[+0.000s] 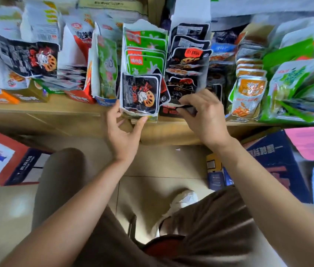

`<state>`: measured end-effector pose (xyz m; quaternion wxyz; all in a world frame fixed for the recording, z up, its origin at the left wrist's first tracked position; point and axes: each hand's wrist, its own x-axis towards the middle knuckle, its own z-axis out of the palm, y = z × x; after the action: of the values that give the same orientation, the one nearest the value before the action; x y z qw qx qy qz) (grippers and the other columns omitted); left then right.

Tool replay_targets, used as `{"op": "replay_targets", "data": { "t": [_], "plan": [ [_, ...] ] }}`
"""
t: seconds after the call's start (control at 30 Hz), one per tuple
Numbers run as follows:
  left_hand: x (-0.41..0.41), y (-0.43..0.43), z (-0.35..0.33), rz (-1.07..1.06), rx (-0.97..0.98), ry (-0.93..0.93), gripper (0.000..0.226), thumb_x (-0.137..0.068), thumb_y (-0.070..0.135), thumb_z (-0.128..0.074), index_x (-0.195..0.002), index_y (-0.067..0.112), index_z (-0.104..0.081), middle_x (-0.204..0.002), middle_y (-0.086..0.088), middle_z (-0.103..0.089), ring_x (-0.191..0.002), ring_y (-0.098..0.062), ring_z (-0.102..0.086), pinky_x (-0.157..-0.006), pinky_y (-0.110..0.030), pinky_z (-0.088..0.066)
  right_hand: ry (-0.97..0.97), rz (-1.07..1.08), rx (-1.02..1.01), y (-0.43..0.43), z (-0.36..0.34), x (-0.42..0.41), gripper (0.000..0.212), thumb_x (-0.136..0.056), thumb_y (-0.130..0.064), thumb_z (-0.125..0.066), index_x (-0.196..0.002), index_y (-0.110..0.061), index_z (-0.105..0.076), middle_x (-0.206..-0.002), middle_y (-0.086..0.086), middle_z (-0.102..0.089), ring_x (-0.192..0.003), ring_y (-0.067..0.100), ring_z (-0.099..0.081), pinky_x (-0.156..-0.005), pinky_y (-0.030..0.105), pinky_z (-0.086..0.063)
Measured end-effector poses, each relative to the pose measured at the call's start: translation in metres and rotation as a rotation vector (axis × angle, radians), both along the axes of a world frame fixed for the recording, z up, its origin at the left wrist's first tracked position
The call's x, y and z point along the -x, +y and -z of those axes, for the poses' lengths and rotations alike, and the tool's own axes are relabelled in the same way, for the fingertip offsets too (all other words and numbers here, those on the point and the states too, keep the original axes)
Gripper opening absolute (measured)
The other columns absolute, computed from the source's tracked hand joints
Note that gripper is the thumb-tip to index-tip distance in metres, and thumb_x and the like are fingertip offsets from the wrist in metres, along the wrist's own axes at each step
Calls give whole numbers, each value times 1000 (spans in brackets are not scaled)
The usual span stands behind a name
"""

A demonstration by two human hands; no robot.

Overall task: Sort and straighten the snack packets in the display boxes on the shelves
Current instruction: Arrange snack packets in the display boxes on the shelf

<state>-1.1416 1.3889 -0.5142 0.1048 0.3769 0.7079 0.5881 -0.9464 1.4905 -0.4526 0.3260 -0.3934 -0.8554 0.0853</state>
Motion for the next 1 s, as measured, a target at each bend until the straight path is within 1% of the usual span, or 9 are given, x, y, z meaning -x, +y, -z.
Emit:
{"op": "replay_targets", "data": {
  "t": [0.2, 0.4, 0.53, 0.6, 0.7, 0.77, 0.83, 0.9, 1.0],
  "plan": [
    [-5, 16, -1, -106, 7, 20, 69, -71, 34, -91, -125, 8, -58, -110, 4, -58, -100, -14, -59, -80, -46, -57, 123, 167, -128, -32, 19, -7, 13, -91, -8, -72, -102, -1, -73, -118, 16, -66, -107, 35, -56, -100, 26, -37],
    [-11, 13, -15, -93, 64, 61, 67, -74, 32, -89, -125, 5, -55, -115, 1, -54, -103, -18, -58, -83, -39, -56, -7, 177, 72, -56, 15, -1, 37, -87, -3, -69, -123, -1, -65, -138, 17, -56, -132, 34, -43, -117, 31, -27],
    [-21, -9, -10, 147, 25, 317, 40, -86, 13, -77, -122, 3, -63, -124, -10, -56, -116, -25, -57, -94, -46, -51, -78, 176, 153, -62, 8, 2, 52, -84, 3, -64, -136, -2, -56, -148, 17, -48, -143, 35, -35, -121, 30, -20],
    [-24, -14, -3, 347, 48, 533, 41, -89, 9, -70, -130, 6, -64, -139, -16, -52, -130, -32, -51, -103, -51, -46, -93, 136, 178, -65, 10, -1, 58, -85, 3, -62, -142, -3, -51, -154, 16, -41, -148, 33, -27, -123, 26, -14],
    [-27, -14, 8, 449, 190, 784, 65, -89, 16, -67, -150, 19, -46, -161, -14, -27, -147, -37, -28, -110, -54, -42, -13, 49, 250, -66, 14, -15, 61, -86, 1, -62, -146, -7, -48, -159, 12, -34, -151, 26, -24, -122, 25, -18],
    [-29, -15, 12, 432, 319, 857, 74, -89, 24, -64, -157, 28, -33, -167, -11, -11, -151, -38, -17, -104, -54, -49, 104, 69, 233, -67, 17, -31, 54, -87, -3, -63, -140, -9, -55, -151, 10, -46, -140, 25, -40, -117, 27, -31],
    [-33, -16, 9, 420, 425, 877, 78, -90, 33, -61, -159, 31, -24, -168, -10, -4, -151, -39, -14, -100, -57, -51, 213, 232, 200, -72, 19, -50, 45, -86, -8, -67, -131, -9, -63, -135, 10, -57, -124, 25, -50, -107, 35, -41],
    [-38, -14, 4, 390, 499, 883, 77, -92, 40, -59, -159, 33, -21, -167, -11, -3, -151, -40, -13, -95, -57, -54, 246, 436, 285, -71, 19, -70, 48, -84, -13, -72, -131, -12, -62, -132, 11, -56, -121, 29, -49, -105, 37, -40],
    [-44, -5, -4, 376, 611, 912, 83, -93, 41, -60, -160, 37, -11, -167, -9, 6, -151, -40, -11, -92, -51, -57, 123, 535, 467, -54, 20, -96, 67, -84, -23, -74, -145, -22, -48, -148, 11, -41, -132, 38, -38, -111, 42, -30]
  ]
}}
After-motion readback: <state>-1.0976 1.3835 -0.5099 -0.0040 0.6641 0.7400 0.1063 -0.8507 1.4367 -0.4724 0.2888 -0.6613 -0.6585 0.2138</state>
